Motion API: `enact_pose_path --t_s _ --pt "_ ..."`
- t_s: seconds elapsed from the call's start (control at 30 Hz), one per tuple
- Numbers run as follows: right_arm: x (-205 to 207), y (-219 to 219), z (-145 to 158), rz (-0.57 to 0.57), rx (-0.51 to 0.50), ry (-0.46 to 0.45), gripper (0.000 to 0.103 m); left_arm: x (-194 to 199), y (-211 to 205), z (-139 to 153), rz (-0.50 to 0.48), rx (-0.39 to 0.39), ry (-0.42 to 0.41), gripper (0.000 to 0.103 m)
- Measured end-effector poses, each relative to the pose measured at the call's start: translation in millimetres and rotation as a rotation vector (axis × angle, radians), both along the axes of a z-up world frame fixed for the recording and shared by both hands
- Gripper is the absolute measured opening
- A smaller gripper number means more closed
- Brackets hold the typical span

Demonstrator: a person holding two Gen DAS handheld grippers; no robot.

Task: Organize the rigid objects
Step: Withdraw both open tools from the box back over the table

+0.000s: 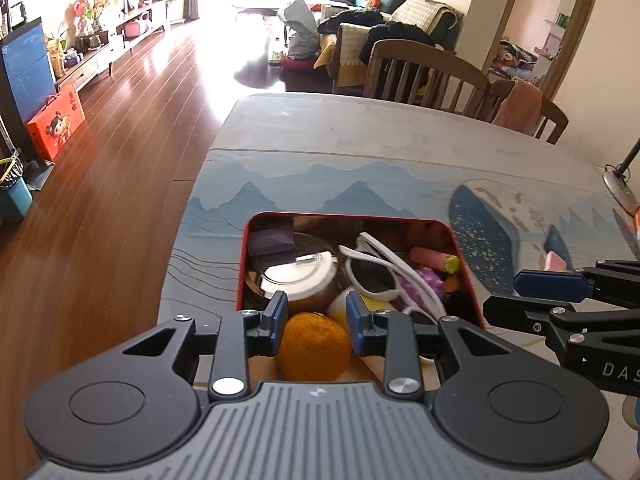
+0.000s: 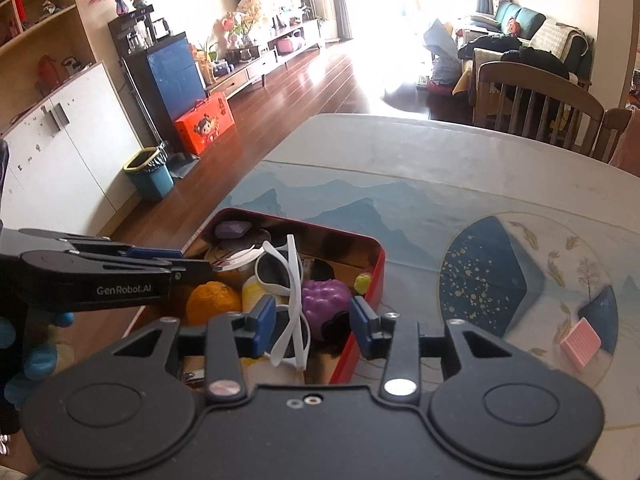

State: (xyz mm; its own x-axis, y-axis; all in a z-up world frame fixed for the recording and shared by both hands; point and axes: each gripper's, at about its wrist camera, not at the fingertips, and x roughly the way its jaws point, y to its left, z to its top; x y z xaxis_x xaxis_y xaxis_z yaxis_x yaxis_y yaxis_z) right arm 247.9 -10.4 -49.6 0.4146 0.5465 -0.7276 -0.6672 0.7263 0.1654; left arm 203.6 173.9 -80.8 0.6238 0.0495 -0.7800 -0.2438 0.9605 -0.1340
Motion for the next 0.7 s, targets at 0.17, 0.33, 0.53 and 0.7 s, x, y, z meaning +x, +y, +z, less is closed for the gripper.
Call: enact_pose_path --t_s 0.17,0.33,0.53,0.7 --pt "-6.1 -17.8 5.8 -0.024 0.015 -0.009 0.047 -11.5 -15.2 10.1 -0.006 0.02 -0.041 0.064" --pt "-13.9 -40.1 9.0 -0.037 0.03 -0.013 0.056 -19.1 -32.6 20.7 -0.024 0.028 -0.067 0.064" --pt "-18.8 -73.5 11.9 -0.063 0.051 -0.009 0.067 -23.6 -54.9 27.8 -0.035 0.028 -0.082 0.073" --pt "-18.9 -102.0 12.3 -0.076 0.059 -0.01 0.079 -23.1 -78.5 28.5 -0.05 0.036 -0.085 0.074"
